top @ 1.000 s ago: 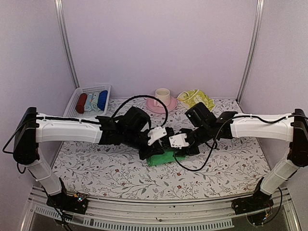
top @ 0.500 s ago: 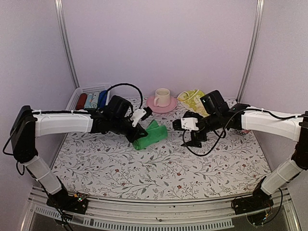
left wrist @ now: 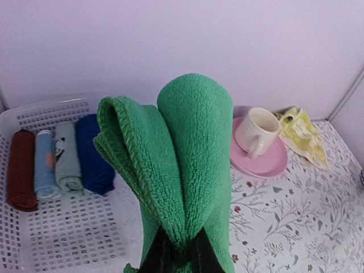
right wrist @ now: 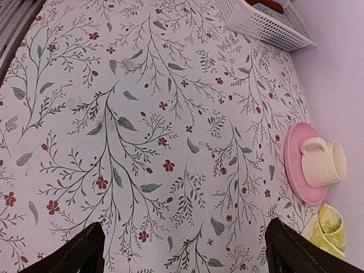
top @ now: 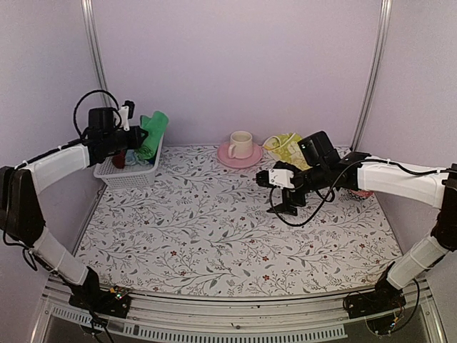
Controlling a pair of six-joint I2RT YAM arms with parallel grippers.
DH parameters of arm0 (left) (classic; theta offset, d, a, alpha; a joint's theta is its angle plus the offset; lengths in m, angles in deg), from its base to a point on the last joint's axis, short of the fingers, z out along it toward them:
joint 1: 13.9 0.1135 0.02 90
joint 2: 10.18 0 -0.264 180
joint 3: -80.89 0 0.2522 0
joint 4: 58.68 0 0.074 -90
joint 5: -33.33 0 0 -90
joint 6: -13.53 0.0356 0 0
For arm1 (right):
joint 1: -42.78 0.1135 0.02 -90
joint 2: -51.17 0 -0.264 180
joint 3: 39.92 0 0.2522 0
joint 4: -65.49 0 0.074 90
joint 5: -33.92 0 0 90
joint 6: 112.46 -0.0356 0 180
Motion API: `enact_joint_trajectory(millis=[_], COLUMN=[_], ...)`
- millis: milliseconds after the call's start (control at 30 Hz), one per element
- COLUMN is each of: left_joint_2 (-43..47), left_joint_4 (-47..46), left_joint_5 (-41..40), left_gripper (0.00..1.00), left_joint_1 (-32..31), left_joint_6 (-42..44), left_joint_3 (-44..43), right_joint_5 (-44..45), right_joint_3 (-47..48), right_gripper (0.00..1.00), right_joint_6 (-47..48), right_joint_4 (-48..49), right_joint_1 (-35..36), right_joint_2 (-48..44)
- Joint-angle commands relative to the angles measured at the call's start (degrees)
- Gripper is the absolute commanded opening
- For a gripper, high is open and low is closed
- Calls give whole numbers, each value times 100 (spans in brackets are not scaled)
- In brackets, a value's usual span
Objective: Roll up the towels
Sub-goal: Place the towel in the storage box.
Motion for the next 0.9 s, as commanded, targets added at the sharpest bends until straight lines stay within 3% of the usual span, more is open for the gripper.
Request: enact_joint_trajectory(millis=[0,233,467,867], left_joint_2=[-518,-1739,-2468,-2557], left_joint_4=[-551,-523,-209,1], left_joint_5=[222,832,631,870], left_gripper=[0,0,0,0], left_joint_1=[801,1306,1385,1391], left_joint_6=[-666,-960,-931,-1667], left_joint_3=[-392,-1087,-1468,-1075], right_joint_5=[-18,-126,-107,-34], right_joint_3=[104,93,86,86], right_gripper=[99,99,99,99], right_joint_6=[-120,-142,-150,-103], right_joint_4=[81,76,73,72], right_joint_1=[-30,-30,-30,-30], right_joint_2=[110,274,326,433])
